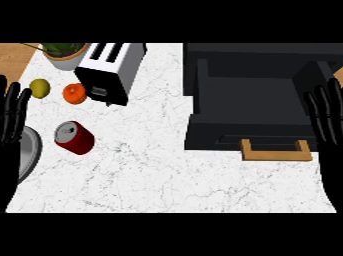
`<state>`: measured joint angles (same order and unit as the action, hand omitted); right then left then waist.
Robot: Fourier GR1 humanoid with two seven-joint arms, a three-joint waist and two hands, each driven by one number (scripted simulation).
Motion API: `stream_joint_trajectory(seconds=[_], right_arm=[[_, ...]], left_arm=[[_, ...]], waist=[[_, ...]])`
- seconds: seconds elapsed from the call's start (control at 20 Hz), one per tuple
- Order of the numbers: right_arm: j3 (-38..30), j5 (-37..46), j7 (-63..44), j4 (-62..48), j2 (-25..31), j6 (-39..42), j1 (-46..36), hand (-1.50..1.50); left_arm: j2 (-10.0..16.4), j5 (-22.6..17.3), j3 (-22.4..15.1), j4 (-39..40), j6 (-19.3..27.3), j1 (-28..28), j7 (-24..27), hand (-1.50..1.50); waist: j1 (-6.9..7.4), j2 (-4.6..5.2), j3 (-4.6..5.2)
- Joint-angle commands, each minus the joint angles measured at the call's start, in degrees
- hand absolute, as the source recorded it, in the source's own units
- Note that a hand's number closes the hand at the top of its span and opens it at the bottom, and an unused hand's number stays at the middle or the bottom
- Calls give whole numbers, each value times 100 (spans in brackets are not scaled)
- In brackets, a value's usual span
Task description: Pick up the can, place it into the drawer and close the drawer
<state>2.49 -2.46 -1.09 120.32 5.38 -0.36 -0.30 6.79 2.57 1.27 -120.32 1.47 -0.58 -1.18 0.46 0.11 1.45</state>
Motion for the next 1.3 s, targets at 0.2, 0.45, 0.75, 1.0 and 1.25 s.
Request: stream_joint_trajectory(seconds=[0.2, 0.45, 0.75, 1.0, 1.25], right_arm=[[-76, -19, 45, -57, 68, 94, 16, -150], [-769, 81, -1121, -99, 82, -590, 449, -150], [-917, -183, -632, -30, 55, -207, 1226, -150], [-1613, -856, -673, 95, 299, 189, 1332, -150], [-1760, -960, -349, 319, 236, 646, 2026, -150]], left_arm=[[889, -2306, 796, 656, -1927, -134, 556, -150], [1674, -2590, 1033, 1094, -2192, 176, -996, -150], [2387, -3679, 2049, 1620, -3139, 286, -983, -150], [2231, -3804, 2301, 1512, -3473, 699, -1012, -150], [2336, -4372, 2507, 1021, -3090, 590, -1857, -150]], waist=[[-49, 2, -131], [-84, -10, -143], [-55, -18, -147], [-44, -21, -146], [-54, -26, -148]])
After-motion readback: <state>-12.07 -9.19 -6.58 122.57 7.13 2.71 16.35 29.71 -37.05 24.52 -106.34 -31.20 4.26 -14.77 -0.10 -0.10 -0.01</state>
